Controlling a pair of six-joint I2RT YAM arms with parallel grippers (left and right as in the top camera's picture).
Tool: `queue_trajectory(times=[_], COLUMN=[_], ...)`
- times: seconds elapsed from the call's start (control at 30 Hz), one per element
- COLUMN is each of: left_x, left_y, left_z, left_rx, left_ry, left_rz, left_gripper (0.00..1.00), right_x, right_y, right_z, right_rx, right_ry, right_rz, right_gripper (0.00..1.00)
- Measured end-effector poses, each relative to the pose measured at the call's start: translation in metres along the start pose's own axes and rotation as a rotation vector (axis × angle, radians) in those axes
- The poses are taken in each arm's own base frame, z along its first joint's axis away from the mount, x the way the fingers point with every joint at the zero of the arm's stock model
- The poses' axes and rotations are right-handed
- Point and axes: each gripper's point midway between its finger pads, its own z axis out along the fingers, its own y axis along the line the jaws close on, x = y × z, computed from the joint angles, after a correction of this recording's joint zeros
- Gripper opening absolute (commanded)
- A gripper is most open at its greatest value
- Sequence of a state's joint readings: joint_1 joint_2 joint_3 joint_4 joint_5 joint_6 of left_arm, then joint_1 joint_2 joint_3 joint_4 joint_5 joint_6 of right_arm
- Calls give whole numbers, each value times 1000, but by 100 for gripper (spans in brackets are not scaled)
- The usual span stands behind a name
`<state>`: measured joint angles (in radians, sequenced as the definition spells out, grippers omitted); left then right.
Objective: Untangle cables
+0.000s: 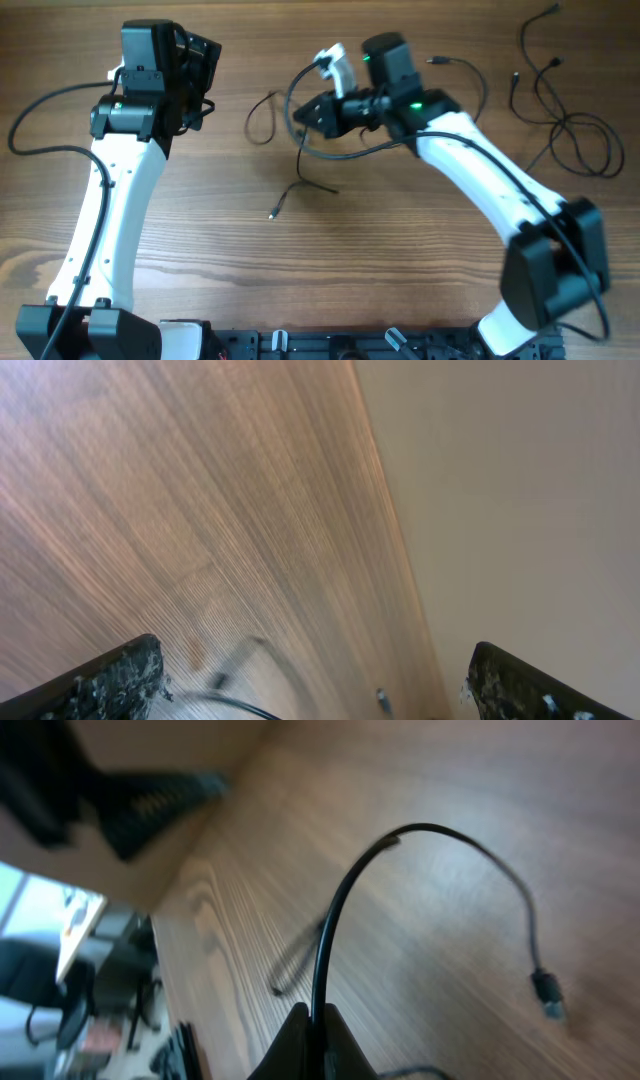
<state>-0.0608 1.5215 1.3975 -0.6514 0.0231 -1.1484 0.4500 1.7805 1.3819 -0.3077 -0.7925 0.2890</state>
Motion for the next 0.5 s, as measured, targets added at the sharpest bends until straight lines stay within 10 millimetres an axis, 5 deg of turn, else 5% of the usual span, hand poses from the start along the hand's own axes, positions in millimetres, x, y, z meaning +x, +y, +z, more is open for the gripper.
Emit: queue_trajectory(times=[0.27, 0.33, 0.5], left_x=[0, 0, 0], left_y=[-1, -1, 0], left_z=[0, 0, 0], left_rx=[2, 2, 1], left_ry=[-1, -1, 0], left_rz=[113, 119, 120], left_gripper=[100, 100, 100], right_x=[-69, -99, -159], right_y=[31, 36, 8], right_z=[-92, -108, -149], right_rx=[34, 76, 377], right_ry=[-245, -350, -650], right_rz=[19, -36, -166], right_gripper=[4, 4, 4])
